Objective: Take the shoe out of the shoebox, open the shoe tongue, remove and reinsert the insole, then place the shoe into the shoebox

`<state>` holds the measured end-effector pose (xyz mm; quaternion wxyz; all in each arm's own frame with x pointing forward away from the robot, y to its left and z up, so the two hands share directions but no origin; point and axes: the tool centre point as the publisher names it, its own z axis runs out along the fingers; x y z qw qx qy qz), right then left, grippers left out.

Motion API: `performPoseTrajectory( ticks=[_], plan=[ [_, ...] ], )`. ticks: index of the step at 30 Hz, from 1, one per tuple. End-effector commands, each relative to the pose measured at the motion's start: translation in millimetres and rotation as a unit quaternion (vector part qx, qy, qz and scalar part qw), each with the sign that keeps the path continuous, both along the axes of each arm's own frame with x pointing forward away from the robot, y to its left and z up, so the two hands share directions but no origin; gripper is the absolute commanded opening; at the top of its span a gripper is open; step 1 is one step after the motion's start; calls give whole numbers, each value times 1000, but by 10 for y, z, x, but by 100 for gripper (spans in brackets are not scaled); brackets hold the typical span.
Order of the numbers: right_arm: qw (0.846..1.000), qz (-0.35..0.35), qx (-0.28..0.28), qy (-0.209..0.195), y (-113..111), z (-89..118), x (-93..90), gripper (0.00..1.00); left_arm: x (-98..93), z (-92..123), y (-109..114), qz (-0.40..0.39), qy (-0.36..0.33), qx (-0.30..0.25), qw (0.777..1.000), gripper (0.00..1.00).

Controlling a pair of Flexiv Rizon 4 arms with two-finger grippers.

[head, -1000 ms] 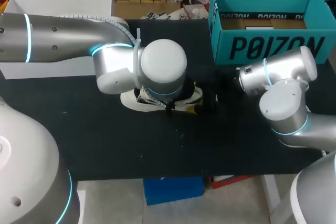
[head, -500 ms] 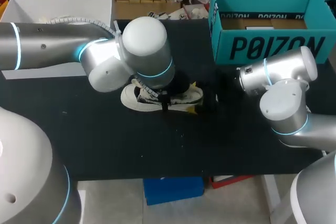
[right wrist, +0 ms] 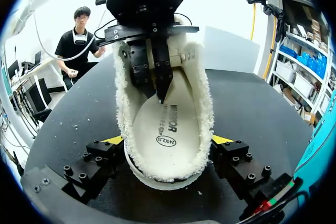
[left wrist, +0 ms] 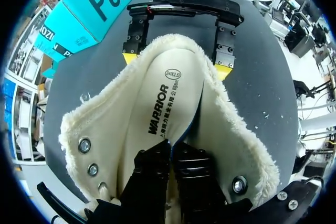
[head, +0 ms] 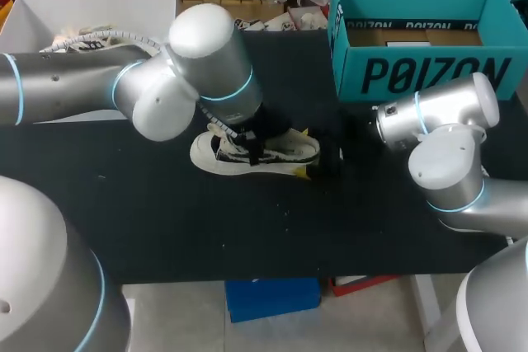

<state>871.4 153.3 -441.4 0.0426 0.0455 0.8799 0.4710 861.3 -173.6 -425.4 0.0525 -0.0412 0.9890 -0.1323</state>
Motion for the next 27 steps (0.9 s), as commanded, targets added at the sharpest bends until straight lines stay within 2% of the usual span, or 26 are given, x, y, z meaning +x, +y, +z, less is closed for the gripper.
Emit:
performPoseTrajectory(
  ticks=[1, 15, 27],
  plan=[
    [1000, 0, -2, 1, -12, -4, 6, 0, 17, -38, 27, -9, 10, -38, 999, 0],
    [1000, 0, -2, 1, -12, -4, 6, 0, -41, 335, -30, -23, 16, -67, 997, 0],
    [1000, 0, -2, 1, -12, -4, 6, 0, -81, 459, -52, -34, 19, -76, 996, 0]
  ],
)
